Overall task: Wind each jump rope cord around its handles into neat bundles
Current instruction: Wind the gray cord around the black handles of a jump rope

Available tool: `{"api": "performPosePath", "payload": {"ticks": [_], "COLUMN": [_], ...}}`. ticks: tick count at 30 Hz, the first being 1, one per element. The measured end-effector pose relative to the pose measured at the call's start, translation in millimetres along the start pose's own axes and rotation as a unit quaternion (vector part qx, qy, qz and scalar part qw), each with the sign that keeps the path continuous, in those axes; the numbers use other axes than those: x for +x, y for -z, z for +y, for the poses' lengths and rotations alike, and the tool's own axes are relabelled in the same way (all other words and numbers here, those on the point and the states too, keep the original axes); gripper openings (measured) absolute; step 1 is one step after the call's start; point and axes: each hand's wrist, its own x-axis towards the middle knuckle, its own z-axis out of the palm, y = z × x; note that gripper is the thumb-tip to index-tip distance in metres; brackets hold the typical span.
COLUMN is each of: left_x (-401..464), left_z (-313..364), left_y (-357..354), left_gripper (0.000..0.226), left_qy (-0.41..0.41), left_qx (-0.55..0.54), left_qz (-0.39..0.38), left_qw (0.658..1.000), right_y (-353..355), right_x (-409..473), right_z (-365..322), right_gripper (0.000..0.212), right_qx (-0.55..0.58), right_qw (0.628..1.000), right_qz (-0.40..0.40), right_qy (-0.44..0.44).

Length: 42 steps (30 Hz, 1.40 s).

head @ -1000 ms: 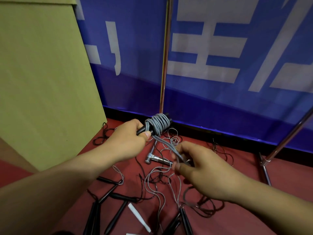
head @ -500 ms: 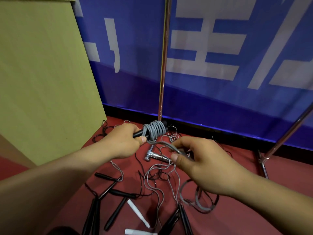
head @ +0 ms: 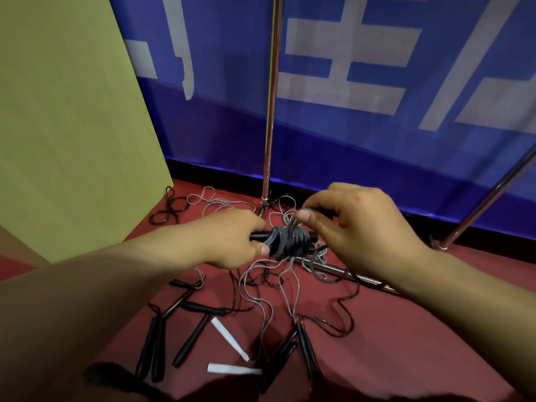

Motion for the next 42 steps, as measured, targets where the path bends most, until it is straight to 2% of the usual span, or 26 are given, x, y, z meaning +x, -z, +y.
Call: {"api": "performPosePath", "payload": {"ticks": [2,5,8,10,13,18,21,25,28,31,33,34,35,36,39,42], "left_x": [-2.4,-5.3,-8.6,-10.6,-12.6,-18.6,-23.7,-31.8,-34.8,-37.2,-39.2,-38.9,-38.6,-37.4,-34.0,-32.9], "left_z": [7.3,17.1,24.3,27.0,28.7,29.5,30.8,32.0,28.4,27.2,28.7,29.5,29.5,29.2,26.7,22.9], "left_y": [-2.0,-4.7,-2.9,-1.0,-0.6,3.5,5.1,11.7,12.2,12.8,15.4,14.5,15.6,15.2,15.7,17.5], "left_gripper": [0.014,0.007,0.022,0.017,0.007,0.019,0.014,0.036,0.013,0.027,0.027,0.024,0.022,0.02,0.023,0.018], "left_qy": [-0.035,-0.093,-0.124,-0.136,-0.146,-0.168,-0.197,-0.23,-0.243,-0.258,-0.269,-0.266,-0.261,-0.253,-0.213,-0.181], "left_qx": [0.001,-0.01,-0.007,-0.002,0.01,0.019,-0.051,-0.146,-0.267,-0.397,-0.454,-0.474,-0.487,-0.497,-0.504,-0.472], "left_qz": [-0.033,-0.072,-0.081,-0.079,-0.076,-0.081,-0.108,-0.121,-0.126,-0.1,-0.07,-0.051,-0.024,0.004,0.076,0.12], "left_qw": [0.999,0.993,0.989,0.988,0.986,0.982,0.973,0.954,0.924,0.875,0.847,0.838,0.833,0.83,0.834,0.854], "right_y": [0.2,-0.1,0.7,1.2,2.6,1.1,-1.9,-1.6,-2.1,-0.8,-2.0,-3.0,-1.5,-2.1,-2.3,-8.6], "right_x": [1.2,2.9,4.1,4.1,4.8,10.3,12.2,12.0,12.6,13.1,13.0,10.5,10.2,8.9,6.3,-0.6], "right_z": [4.9,13.0,20.1,21.9,26.7,37.5,36.2,36.0,36.9,38.5,43.0,43.2,39.7,35.3,17.4,4.0], "right_gripper": [0.022,0.024,0.022,0.022,0.033,0.061,0.045,0.018,0.017,0.02,0.012,0.017,0.024,0.03,0.043,0.046], "right_qx": [-0.003,-0.003,-0.006,-0.021,-0.047,-0.018,0.047,0.14,0.209,0.321,0.284,0.227,0.18,0.16,0.237,0.21], "right_qw": [1.0,1.0,0.999,0.998,0.997,0.995,0.993,0.984,0.974,0.941,0.949,0.958,0.963,0.971,0.964,0.972], "right_qz": [-0.001,-0.003,-0.015,-0.027,-0.046,-0.069,-0.089,-0.094,-0.068,-0.062,-0.072,-0.1,-0.108,-0.097,-0.031,-0.065], "right_qy": [-0.006,-0.023,-0.042,-0.044,-0.039,-0.075,-0.069,-0.055,-0.049,-0.082,-0.114,-0.146,-0.17,-0.152,-0.114,-0.082]}}
